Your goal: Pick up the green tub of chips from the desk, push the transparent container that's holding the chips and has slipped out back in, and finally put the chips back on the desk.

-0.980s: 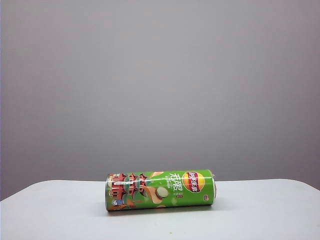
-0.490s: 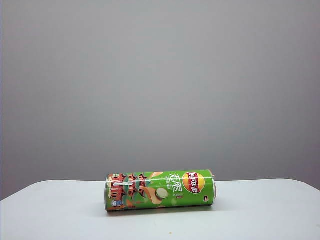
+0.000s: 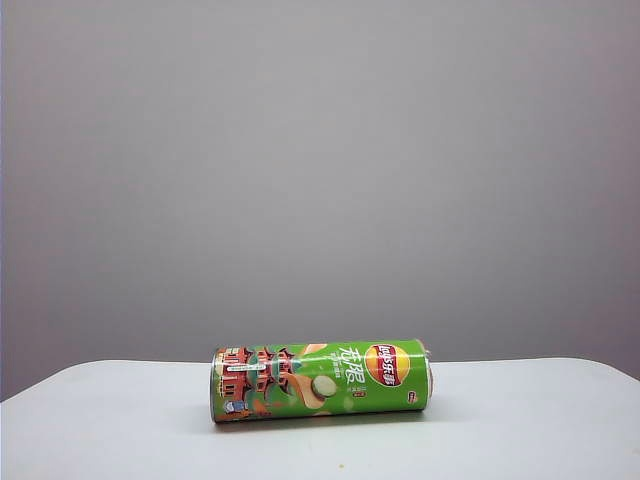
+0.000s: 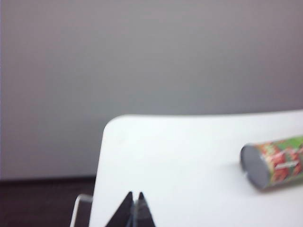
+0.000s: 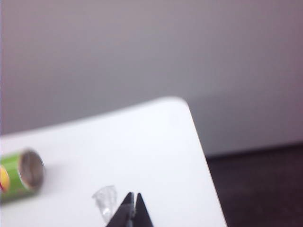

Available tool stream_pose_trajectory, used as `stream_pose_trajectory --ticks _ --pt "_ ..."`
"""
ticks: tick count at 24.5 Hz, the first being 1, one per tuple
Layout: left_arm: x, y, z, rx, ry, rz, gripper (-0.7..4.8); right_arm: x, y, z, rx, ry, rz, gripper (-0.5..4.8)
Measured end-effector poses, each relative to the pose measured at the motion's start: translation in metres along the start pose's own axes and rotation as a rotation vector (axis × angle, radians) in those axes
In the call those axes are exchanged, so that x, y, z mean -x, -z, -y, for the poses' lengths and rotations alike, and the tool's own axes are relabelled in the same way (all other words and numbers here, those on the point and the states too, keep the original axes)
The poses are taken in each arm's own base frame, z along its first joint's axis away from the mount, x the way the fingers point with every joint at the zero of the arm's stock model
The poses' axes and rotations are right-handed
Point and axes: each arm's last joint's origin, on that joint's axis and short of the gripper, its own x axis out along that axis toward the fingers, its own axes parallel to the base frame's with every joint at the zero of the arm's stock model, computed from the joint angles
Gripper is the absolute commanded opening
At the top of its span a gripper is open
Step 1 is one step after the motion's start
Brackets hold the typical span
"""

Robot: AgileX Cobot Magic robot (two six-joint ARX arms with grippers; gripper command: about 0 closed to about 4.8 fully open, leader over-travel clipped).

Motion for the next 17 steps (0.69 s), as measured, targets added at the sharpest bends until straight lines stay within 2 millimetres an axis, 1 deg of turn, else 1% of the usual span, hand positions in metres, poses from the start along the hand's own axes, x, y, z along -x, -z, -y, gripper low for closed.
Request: stream_pose_trajectory --ticks 3,5,6,9,17 --pt "0.0002 0.0038 -0.0014 -0.002 -0.05 -0.045 -0.06 -0.0005 0.0025 0.0003 0.0 -0.003 -0.03 -0.08" --pt "0.0003 0.0036 -0.0021 -0.002 -0.068 -0.045 -0.05 -0.0004 0.0023 0.0001 0.0 -0.007 -0.027 -0.08" --pt "0.0003 0.0037 -0.0021 -0.002 -0.067 -0.045 -0.05 -0.0004 0.0023 0.0001 0.0 -0.007 -0.028 -0.08" --pt "0.0003 0.0036 -0.0019 -0.003 -0.06 -0.045 0.28 -0.0004 0.0024 0.0001 0.0 -0.007 -0.028 -0.05" --pt "0.0004 0.0037 -0.0014 -0.02 -0.043 -0.049 0.27 -0.0004 0.0023 0.0001 0.0 -0.007 -0.028 -0.05"
